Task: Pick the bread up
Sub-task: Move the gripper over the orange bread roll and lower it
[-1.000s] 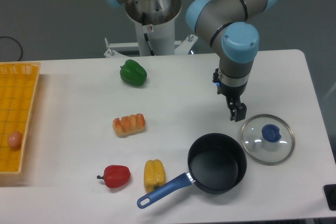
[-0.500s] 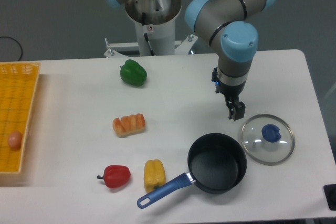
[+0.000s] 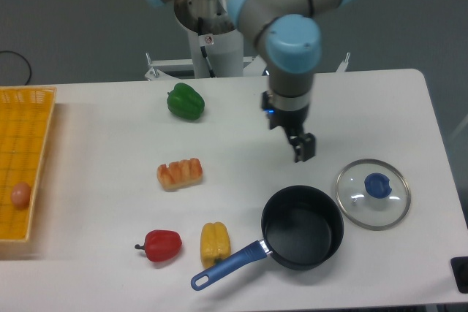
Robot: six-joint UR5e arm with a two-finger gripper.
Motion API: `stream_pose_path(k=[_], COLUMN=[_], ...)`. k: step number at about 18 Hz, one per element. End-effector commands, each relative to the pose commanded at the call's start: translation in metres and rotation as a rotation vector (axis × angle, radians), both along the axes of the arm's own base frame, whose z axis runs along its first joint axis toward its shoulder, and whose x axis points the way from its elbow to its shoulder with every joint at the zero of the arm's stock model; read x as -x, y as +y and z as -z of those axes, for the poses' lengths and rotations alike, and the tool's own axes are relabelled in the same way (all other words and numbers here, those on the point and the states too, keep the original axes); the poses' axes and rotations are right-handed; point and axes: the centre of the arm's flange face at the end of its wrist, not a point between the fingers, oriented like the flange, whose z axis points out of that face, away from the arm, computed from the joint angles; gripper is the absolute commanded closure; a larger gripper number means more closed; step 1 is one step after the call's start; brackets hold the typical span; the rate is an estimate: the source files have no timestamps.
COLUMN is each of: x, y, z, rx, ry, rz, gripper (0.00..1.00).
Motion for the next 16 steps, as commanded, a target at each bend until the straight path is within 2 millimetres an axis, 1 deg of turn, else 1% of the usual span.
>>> stream_pose_path(k=[2,3,6,7,11,14,16], x=[-0.033,-0.047,-0.081,-0.088,-0.111,-0.133,-0.14], y=[0.025,0.034,0.059,0.065,0.081,0.085,0.083], z=[0.007,0.013,0.039,0.046,0.077,0.1,0.112], rx=[0.01,0.031,0.115,0.124,0.156,0.179,0.181], ry=[-0.003,0.003,0.031,0.022,-0.012,-0.021,-0.021], rz=[0.068,0.102,0.185,0.2,0.247,0.281,0.291], gripper=[0.0,0.0,0.0,0.0,0.0,0.0,0.0])
